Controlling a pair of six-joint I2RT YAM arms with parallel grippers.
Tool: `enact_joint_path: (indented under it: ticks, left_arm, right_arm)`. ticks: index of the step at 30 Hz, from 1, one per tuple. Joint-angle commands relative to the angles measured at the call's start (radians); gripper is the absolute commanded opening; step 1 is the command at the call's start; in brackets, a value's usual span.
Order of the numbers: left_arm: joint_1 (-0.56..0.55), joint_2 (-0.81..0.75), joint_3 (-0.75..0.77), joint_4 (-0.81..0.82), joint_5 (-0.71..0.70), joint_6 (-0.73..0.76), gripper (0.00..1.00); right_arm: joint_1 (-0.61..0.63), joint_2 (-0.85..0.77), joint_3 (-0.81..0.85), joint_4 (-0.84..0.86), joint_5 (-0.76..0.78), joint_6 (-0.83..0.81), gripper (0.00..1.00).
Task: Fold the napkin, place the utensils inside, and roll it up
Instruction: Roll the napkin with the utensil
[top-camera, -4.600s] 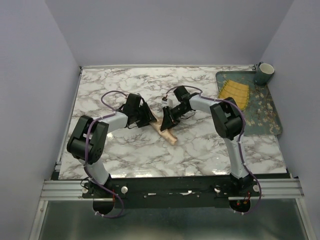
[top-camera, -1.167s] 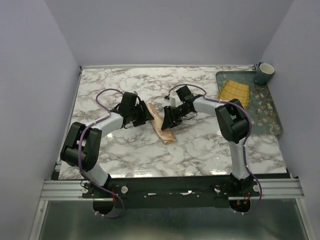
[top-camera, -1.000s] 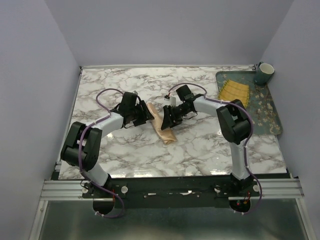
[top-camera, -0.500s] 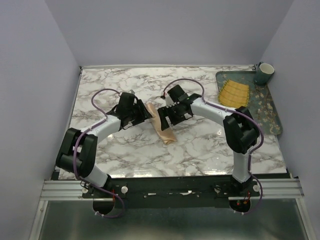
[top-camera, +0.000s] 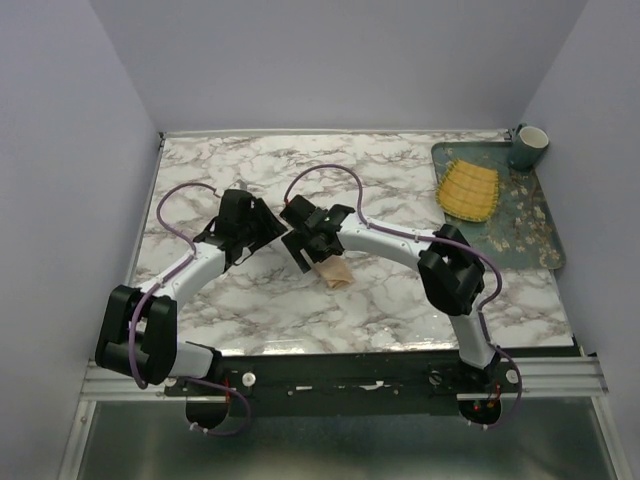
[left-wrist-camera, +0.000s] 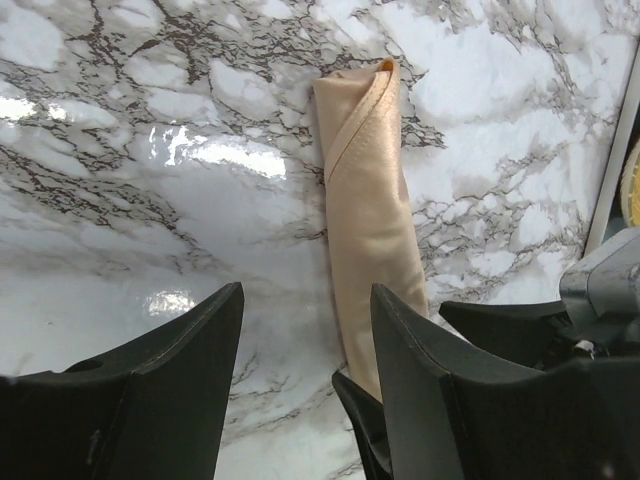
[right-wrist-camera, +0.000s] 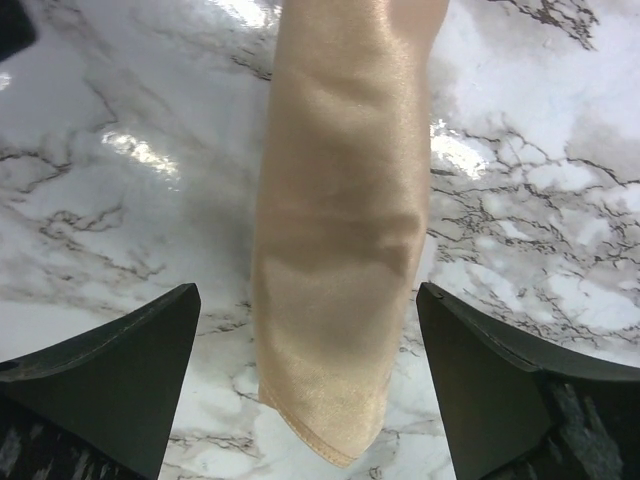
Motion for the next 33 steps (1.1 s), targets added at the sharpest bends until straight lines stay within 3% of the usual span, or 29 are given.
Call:
enact_joint_path:
  ticks: [1, 15, 25, 33]
  left_arm:
    - [0.017, -0.045, -0.026, -0.011, -0.024, -0.002, 0.63]
    - [0.038, -0.071, -0.029, -0.003, -0.001, 0.003, 0.63]
    - [0.038, -0.025, -0.031, 0.022, 0.037, -0.003, 0.62]
    - [0.038, 0.004, -0.028, 0.029, 0.059, 0.000, 0.62]
  right_arm:
    - [0.026, 0.056, 0.061, -0.101, 0.151, 0.034, 0.97]
    - [0.032, 0.096, 0.047, -0.086, 0.112, 0.056, 0.92]
    - [0.032, 0.112, 0.038, -0.066, 0.125, 0.051, 0.75]
    - [0.031, 0.115, 0.020, -0.035, 0.128, 0.037, 0.68]
